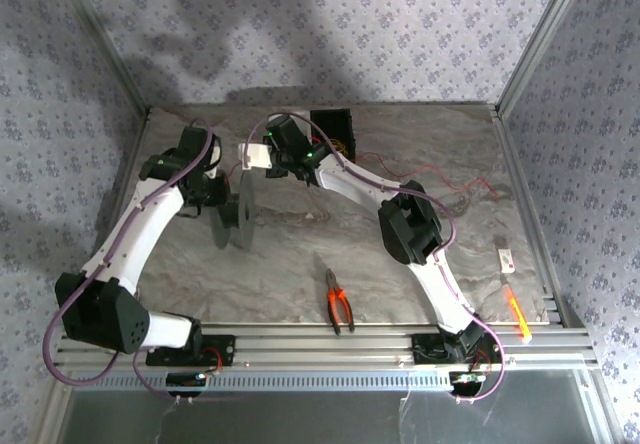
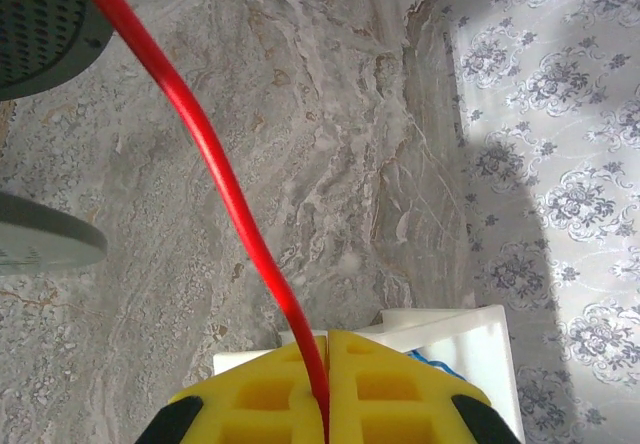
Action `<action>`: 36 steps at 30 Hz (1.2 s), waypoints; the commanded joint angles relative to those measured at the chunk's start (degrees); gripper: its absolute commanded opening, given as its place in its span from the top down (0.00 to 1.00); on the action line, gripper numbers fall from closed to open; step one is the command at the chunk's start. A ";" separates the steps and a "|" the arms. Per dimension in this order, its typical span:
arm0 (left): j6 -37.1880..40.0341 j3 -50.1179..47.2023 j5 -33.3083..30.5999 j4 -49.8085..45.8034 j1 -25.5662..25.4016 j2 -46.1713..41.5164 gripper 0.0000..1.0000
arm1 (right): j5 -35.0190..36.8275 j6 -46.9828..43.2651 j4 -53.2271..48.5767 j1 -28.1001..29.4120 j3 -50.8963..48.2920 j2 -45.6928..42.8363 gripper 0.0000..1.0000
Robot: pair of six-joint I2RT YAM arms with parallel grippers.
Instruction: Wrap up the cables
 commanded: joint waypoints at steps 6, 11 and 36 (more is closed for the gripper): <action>-0.53 2.09 1.92 1.98 0.76 -2.06 0.60 | 0.49 -1.40 0.14 0.42 2.23 0.71 1.00; -1.40 -0.85 4.57 6.36 0.85 -1.13 0.48 | -0.16 -1.45 -0.49 0.77 3.40 1.09 1.00; -2.15 -3.97 4.52 10.80 2.44 3.62 1.00 | -2.67 0.83 -1.40 1.20 3.07 0.40 1.00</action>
